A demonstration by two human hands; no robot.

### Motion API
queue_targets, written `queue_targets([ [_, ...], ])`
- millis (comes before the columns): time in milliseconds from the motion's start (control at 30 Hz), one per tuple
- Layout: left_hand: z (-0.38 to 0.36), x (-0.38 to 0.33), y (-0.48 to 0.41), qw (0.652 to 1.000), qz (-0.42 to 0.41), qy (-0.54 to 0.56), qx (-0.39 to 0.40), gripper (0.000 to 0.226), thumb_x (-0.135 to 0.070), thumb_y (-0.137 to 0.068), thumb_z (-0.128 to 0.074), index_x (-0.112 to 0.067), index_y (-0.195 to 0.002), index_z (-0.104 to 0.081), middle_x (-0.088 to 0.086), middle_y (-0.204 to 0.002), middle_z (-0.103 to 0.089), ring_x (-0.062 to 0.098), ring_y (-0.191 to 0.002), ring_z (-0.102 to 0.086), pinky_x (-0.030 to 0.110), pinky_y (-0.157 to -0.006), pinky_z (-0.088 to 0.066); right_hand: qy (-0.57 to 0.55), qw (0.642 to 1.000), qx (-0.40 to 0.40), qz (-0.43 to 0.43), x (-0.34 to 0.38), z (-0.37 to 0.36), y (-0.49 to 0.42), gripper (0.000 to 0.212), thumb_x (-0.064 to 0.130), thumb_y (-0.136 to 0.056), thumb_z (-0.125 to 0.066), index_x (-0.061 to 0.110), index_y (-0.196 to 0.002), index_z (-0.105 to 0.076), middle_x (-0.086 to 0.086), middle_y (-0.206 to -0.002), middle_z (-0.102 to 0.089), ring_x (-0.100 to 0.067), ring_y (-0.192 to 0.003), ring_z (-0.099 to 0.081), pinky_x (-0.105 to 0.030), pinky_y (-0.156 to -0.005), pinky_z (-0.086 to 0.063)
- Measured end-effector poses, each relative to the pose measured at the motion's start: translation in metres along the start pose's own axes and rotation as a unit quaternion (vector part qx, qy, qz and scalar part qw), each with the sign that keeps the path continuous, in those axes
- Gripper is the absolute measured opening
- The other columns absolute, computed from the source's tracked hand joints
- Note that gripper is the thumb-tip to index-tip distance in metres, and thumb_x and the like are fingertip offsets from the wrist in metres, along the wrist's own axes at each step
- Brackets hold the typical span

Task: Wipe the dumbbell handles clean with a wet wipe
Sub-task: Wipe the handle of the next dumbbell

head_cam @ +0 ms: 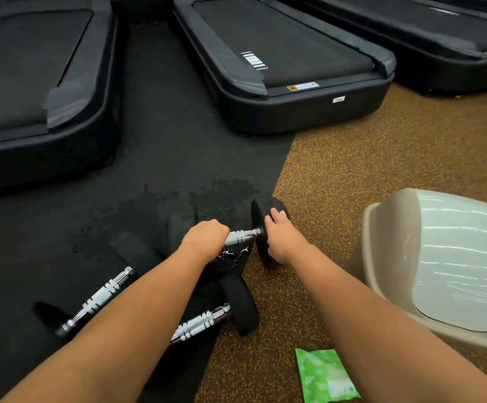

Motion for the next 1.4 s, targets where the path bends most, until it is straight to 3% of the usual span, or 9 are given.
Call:
queue_targets([
  [167, -0.012, -0.003, -0.002, 0.999, 0.001, -0.044, 0.0, 0.029, 0.005, -0.09, -0.045, -0.003, -0.116, -0.057, 0.015, -0.116, -0.052, 0.031, -0.107, -0.053, 0.038, -0.081, -0.047, -0.005, 1.0, 0.009, 0.002, 0.0, 0.002, 0.002, 0.065, 0.009, -0.085, -0.057, -0.002, -0.139, -0.022, -0.017, -0.15, -0.009, -0.034, -0.139, -0.011, -0.038, -0.111, -0.028],
  [267, -0.018, -0.004, -0.005, 0.999, 0.01, -0.047, -0.002, 0.03, 0.004, -0.091, -0.044, -0.003, -0.118, -0.056, 0.015, -0.115, -0.051, 0.031, -0.106, -0.053, 0.038, -0.08, -0.047, -0.009, 1.0, 0.011, -0.004, 0.001, 0.0, 0.004, 0.075, 0.006, -0.085, -0.058, -0.004, -0.143, -0.013, -0.018, -0.153, 0.001, -0.035, -0.141, -0.004, -0.037, -0.113, -0.025],
  [400, -0.023, -0.007, -0.011, 0.999, 0.024, -0.027, 0.015, 0.031, 0.003, -0.091, -0.043, -0.005, -0.117, -0.058, 0.014, -0.115, -0.055, 0.031, -0.102, -0.06, 0.036, -0.078, -0.048, -0.009, 1.0, 0.003, -0.003, 0.0, -0.003, 0.006, 0.082, 0.008, -0.087, -0.056, -0.002, -0.146, 0.0, -0.017, -0.155, 0.01, -0.034, -0.143, 0.005, -0.036, -0.116, -0.018],
  [667, -0.035, -0.012, -0.018, 0.999, 0.043, 0.017, 0.024, 0.03, 0.006, -0.088, -0.044, -0.004, -0.112, -0.06, 0.013, -0.11, -0.063, 0.031, -0.099, -0.064, 0.035, -0.077, -0.05, -0.028, 0.999, -0.032, 0.002, -0.001, -0.006, 0.006, 0.084, 0.009, -0.086, -0.058, 0.001, -0.147, -0.001, -0.014, -0.156, 0.009, -0.031, -0.143, 0.006, -0.035, -0.117, -0.014],
  [800, -0.033, -0.023, -0.025, 0.998, 0.026, 0.05, -0.019, 0.024, -0.001, -0.09, -0.05, -0.005, -0.111, -0.061, 0.012, -0.112, -0.058, 0.032, -0.1, -0.062, 0.038, -0.08, -0.05, -0.037, 0.998, -0.043, -0.004, -0.001, -0.008, 0.008, 0.085, 0.008, -0.086, -0.059, 0.003, -0.147, 0.0, -0.012, -0.156, 0.011, -0.03, -0.143, 0.007, -0.036, -0.117, -0.015],
  [933, -0.018, -0.016, -0.034, 0.993, 0.062, 0.075, -0.071, 0.026, 0.002, -0.088, -0.052, -0.005, -0.112, -0.061, 0.012, -0.114, -0.051, 0.034, -0.103, -0.059, 0.039, -0.082, -0.05, -0.039, 0.998, -0.043, 0.001, -0.001, -0.008, 0.009, 0.087, 0.009, -0.085, -0.06, 0.003, -0.147, 0.001, -0.012, -0.156, 0.012, -0.03, -0.143, 0.009, -0.036, -0.118, -0.012],
  [1100, -0.03, 0.003, -0.039, 0.99, 0.123, 0.066, -0.029, 0.029, 0.006, -0.082, -0.055, -0.005, -0.109, -0.062, 0.015, -0.11, -0.061, 0.034, -0.103, -0.062, 0.039, -0.079, -0.051, -0.048, 0.998, -0.049, 0.007, -0.001, -0.008, 0.011, 0.085, 0.01, -0.086, -0.058, 0.003, -0.148, 0.0, -0.012, -0.156, 0.012, -0.03, -0.143, 0.009, -0.035, -0.117, -0.01],
  [1400, -0.04, -0.018, -0.057, 0.992, 0.079, 0.097, -0.03, 0.025, 0.0, -0.085, -0.055, -0.007, -0.107, -0.064, 0.013, -0.109, -0.061, 0.033, -0.102, -0.061, 0.038, -0.081, -0.05, -0.064, 0.997, -0.049, 0.004, 0.0, -0.01, 0.012, 0.086, 0.007, -0.085, -0.058, 0.003, -0.148, 0.001, -0.011, -0.156, 0.014, -0.03, -0.143, 0.009, -0.036, -0.118, -0.011],
])
Point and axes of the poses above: each hand's wrist, its own y-axis away from the middle knuckle, its own z-axis out of the back of the hand, x = y × z, the point moved 6 cm from there along -y, towards the middle knuckle
